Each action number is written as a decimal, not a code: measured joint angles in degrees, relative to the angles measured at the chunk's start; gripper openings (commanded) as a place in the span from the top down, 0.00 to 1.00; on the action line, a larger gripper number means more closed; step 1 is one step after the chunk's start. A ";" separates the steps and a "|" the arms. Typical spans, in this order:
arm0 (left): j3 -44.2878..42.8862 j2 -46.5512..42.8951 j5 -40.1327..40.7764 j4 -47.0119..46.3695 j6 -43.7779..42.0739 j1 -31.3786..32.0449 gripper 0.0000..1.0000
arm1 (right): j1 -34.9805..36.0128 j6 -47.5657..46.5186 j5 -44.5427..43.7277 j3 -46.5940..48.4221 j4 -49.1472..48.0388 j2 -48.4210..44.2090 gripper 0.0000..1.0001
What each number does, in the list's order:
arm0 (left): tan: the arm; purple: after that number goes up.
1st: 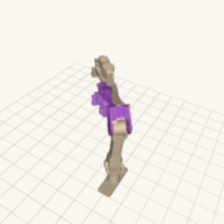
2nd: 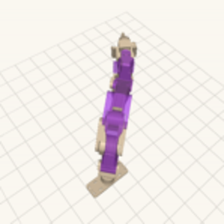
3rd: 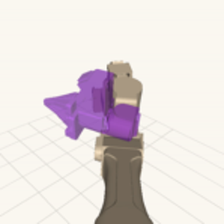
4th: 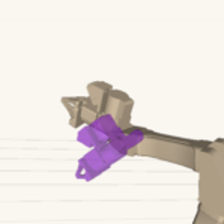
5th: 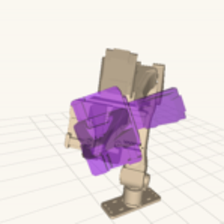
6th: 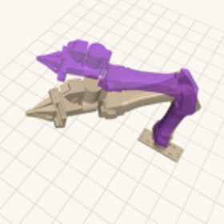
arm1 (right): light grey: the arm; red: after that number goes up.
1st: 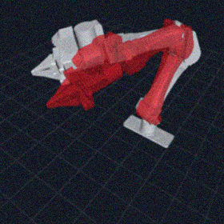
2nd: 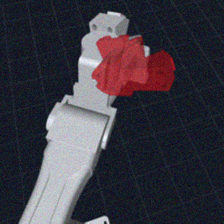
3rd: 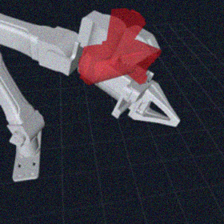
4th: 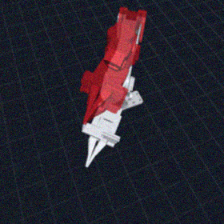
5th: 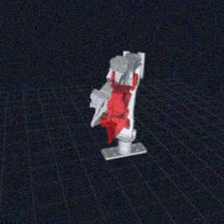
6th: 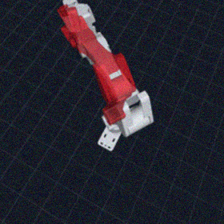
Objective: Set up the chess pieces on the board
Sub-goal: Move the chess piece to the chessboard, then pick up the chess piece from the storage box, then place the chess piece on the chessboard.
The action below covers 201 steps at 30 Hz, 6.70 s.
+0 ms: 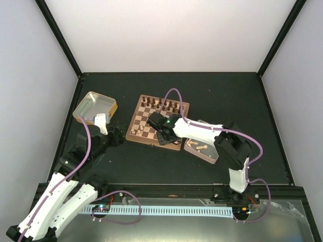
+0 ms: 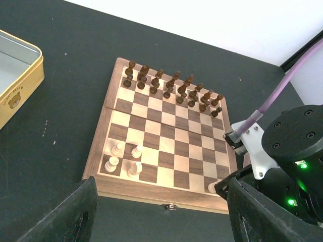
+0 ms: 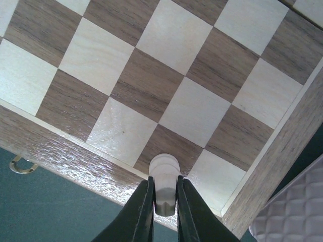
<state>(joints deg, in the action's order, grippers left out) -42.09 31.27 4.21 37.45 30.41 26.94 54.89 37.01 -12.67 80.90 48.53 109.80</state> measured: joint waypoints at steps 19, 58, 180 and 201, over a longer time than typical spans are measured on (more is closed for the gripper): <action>0.00 2.89 -4.96 -3.39 -0.46 -0.04 0.27 | -7.50 6.64 -2.78 -13.00 -7.76 -22.69 0.58; 0.00 10.49 -12.66 -17.81 -0.90 -0.04 0.27 | -33.73 4.44 -2.86 -34.71 -24.22 -18.14 0.98; 6.73 6.69 -17.46 -19.56 19.02 0.46 0.34 | -11.98 0.24 17.42 -16.00 -12.87 -22.75 0.99; 5.55 3.23 -5.70 -9.77 5.75 0.13 0.32 | -10.84 -7.54 7.61 -1.86 3.17 -3.98 0.96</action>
<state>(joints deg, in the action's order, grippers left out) -36.53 34.50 -1.50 27.68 36.16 27.07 44.05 29.47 -5.06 79.05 51.70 105.82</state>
